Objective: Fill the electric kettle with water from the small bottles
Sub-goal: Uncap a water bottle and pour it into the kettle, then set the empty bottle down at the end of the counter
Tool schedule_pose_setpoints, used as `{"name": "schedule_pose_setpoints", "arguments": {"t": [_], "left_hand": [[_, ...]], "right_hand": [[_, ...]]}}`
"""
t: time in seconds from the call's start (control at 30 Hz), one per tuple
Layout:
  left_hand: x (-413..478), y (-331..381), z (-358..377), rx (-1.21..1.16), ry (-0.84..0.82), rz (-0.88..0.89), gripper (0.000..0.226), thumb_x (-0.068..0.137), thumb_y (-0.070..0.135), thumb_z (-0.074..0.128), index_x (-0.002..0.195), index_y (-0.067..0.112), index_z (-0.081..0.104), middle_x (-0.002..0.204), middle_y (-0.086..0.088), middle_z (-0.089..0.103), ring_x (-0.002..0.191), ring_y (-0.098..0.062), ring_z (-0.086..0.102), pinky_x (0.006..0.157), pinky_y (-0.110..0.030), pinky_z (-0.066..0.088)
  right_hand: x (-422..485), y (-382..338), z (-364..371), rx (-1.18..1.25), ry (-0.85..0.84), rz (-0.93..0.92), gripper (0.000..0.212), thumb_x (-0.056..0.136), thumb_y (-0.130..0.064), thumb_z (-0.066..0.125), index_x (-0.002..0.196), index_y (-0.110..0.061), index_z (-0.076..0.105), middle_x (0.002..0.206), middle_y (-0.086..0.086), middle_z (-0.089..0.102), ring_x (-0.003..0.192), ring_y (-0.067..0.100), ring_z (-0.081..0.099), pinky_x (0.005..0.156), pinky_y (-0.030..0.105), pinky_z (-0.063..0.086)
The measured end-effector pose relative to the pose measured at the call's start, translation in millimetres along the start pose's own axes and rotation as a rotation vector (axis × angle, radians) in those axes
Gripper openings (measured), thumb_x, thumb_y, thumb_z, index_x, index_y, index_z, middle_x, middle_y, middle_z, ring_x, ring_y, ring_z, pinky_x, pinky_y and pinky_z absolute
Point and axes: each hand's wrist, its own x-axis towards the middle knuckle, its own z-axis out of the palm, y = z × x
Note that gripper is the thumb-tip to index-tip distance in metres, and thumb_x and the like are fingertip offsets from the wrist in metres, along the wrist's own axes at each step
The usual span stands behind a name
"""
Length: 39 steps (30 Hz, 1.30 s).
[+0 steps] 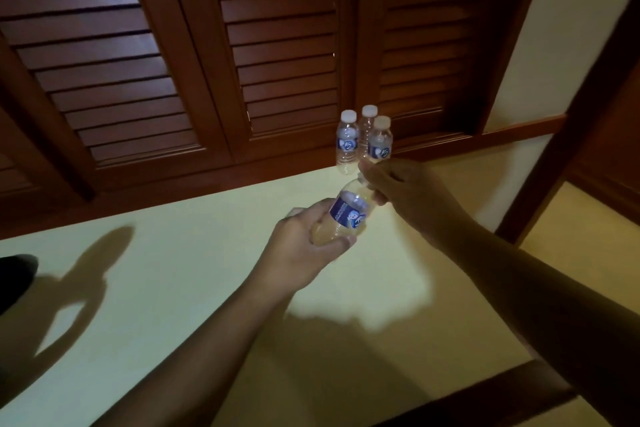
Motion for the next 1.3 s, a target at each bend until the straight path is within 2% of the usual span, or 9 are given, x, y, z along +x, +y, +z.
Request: {"name": "schedule_pose_setpoints", "arguments": {"t": [0.17,0.33,0.43,0.57,0.7,0.9,1.0,1.13,1.3], "left_hand": [[60,-15,29,-0.012,0.112,-0.037,0.053,0.084,0.042,0.082,0.134,0.034,0.067,0.12,0.009,0.068,0.099,-0.008,0.068,0.088,-0.032,0.06],[112,-23,58,-0.082,0.245,-0.103,0.049,0.085,0.039,0.083,0.13,0.033,0.066,0.117,0.008,0.071,0.1,-0.007,0.068,0.088,-0.031,0.059],[133,-23,69,-0.109,0.265,-0.115,0.043,0.085,0.036,0.084,0.121,0.038,0.061,0.113,0.011,0.074,0.098,-0.008,0.072,0.088,-0.033,0.062],[154,-23,78,-0.077,0.307,-0.128,0.036,0.086,0.028,0.085,0.108,0.037,0.057,0.105,0.01,0.074,0.091,-0.005,0.072,0.079,-0.023,0.058],[166,-22,79,-0.013,0.313,-0.139,0.038,0.087,0.03,0.084,0.114,0.03,0.057,0.102,0.013,0.071,0.088,0.001,0.066,0.066,-0.004,0.046],[174,-22,81,0.058,0.317,-0.145,0.04,0.087,0.032,0.085,0.112,0.028,0.054,0.094,0.015,0.068,0.082,-0.001,0.064,0.063,-0.003,0.043],[172,-22,83,0.084,0.316,-0.148,0.038,0.087,0.033,0.084,0.112,0.024,0.058,0.097,0.01,0.07,0.086,-0.01,0.066,0.065,-0.006,0.042],[162,-18,83,0.074,0.29,-0.158,0.041,0.086,0.035,0.086,0.11,0.028,0.052,0.09,0.02,0.062,0.079,0.003,0.061,0.062,-0.003,0.041],[134,-15,77,0.009,0.228,-0.183,0.049,0.089,0.041,0.082,0.13,0.029,0.059,0.11,0.018,0.069,0.099,-0.005,0.071,0.076,-0.009,0.047]], "right_hand": [[27,50,1,0.207,0.018,-0.004,0.035,0.094,-0.052,0.053,0.106,-0.026,0.072,0.1,0.008,0.073,0.096,0.03,0.066,0.084,0.05,0.055],[55,107,16,0.054,0.15,0.119,0.028,0.099,-0.034,0.056,0.123,-0.022,0.066,0.121,-0.006,0.068,0.105,0.009,0.064,0.083,0.016,0.046],[74,126,22,0.106,0.184,0.174,0.03,0.098,-0.031,0.059,0.128,-0.023,0.057,0.132,-0.003,0.06,0.116,0.016,0.061,0.095,0.029,0.048],[97,135,20,0.062,0.157,0.239,0.065,0.1,-0.03,0.059,0.156,-0.016,0.029,0.157,0.001,0.04,0.138,0.019,0.046,0.112,0.039,0.041],[109,144,22,0.045,0.137,0.212,0.051,0.1,-0.027,0.058,0.147,-0.018,0.041,0.145,0.0,0.053,0.13,0.017,0.052,0.11,0.039,0.044],[113,154,26,-0.007,0.143,0.166,0.038,0.097,-0.03,0.053,0.135,-0.025,0.05,0.13,0.001,0.058,0.117,0.016,0.058,0.103,0.046,0.049],[110,156,27,-0.015,0.141,0.168,0.04,0.098,-0.028,0.054,0.138,-0.025,0.048,0.133,0.001,0.057,0.12,0.017,0.057,0.105,0.046,0.048],[103,151,24,-0.001,0.12,0.184,0.055,0.099,-0.036,0.052,0.15,-0.02,0.039,0.145,0.004,0.053,0.13,0.016,0.054,0.11,0.042,0.046],[65,135,15,-0.035,0.152,0.173,0.06,0.103,-0.027,0.054,0.157,-0.016,0.03,0.154,0.003,0.045,0.134,0.015,0.05,0.111,0.036,0.042]]}}
